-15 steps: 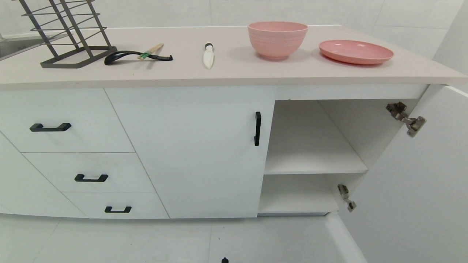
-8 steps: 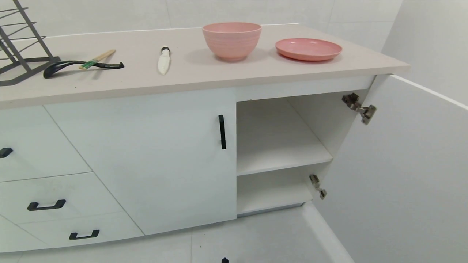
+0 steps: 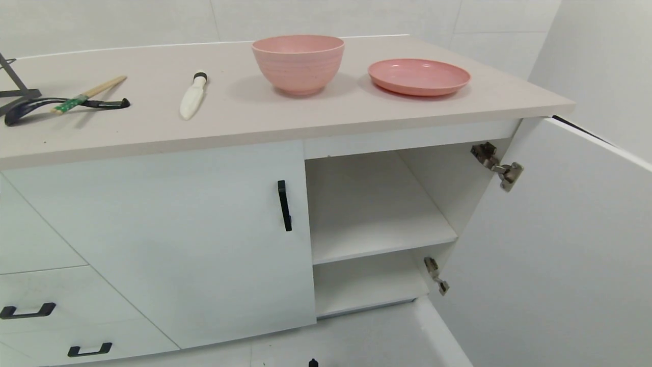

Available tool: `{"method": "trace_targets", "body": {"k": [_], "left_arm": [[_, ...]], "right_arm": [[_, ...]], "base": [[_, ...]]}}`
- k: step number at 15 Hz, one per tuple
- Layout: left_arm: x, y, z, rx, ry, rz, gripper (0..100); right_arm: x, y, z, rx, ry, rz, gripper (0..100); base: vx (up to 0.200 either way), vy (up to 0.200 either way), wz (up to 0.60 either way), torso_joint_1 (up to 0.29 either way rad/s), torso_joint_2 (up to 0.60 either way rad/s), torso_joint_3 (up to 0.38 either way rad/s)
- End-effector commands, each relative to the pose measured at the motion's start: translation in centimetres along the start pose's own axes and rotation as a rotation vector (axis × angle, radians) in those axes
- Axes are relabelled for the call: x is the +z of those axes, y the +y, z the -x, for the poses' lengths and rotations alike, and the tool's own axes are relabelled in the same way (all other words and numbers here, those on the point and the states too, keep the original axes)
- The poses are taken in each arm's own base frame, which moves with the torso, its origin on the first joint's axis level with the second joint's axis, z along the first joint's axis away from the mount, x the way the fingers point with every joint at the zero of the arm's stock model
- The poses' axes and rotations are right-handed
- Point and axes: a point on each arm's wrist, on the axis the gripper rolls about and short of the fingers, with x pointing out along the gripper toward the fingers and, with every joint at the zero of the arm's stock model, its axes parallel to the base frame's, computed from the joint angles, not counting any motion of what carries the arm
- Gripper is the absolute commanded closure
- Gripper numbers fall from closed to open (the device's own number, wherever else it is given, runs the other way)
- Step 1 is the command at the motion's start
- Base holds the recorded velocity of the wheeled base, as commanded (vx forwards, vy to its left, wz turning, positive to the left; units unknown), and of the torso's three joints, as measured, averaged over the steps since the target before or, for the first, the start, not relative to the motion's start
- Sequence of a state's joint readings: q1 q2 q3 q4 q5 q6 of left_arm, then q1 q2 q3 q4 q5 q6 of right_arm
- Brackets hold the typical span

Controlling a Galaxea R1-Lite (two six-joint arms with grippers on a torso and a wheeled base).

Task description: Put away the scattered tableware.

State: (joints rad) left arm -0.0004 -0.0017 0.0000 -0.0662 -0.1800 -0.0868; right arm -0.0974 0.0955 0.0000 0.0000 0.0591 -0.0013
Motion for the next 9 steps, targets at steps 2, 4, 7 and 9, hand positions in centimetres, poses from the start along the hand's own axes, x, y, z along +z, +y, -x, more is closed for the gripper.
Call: {"method": "trace_targets", "body": {"k": [2,4,7,9], "left_arm": [[0.04,0.01,-0.04,0.004,0.002,0.009,0],[0.02,0.00,-0.04,0.000,0.003,0.003,0],[0.04,0.00,-0.04,0.001,0.002,0.009,0],[0.04,0.00,-0.04,0.000,0.002,0.009,0]], "right_arm": [[0.00,0.00,-0.01,0.001,0.001,0.000,0],[0.00,0.00,0.00,0.001,0.000,-0.001,0],[0.00,0.00,-0.01,0.001,0.001,0.000,0],[0.02,0.00,-0.01,0.001,0.000,0.000,0]], "base": [[0.000,0.100,0.00,0.001,0.00,0.004],[0.000,0.200,0.00,-0.005,0.00,0.002],[0.000,0.000,0.00,0.000,0.00,0.000],[0.000,0.000,0.00,0.000,0.00,0.000]]}}
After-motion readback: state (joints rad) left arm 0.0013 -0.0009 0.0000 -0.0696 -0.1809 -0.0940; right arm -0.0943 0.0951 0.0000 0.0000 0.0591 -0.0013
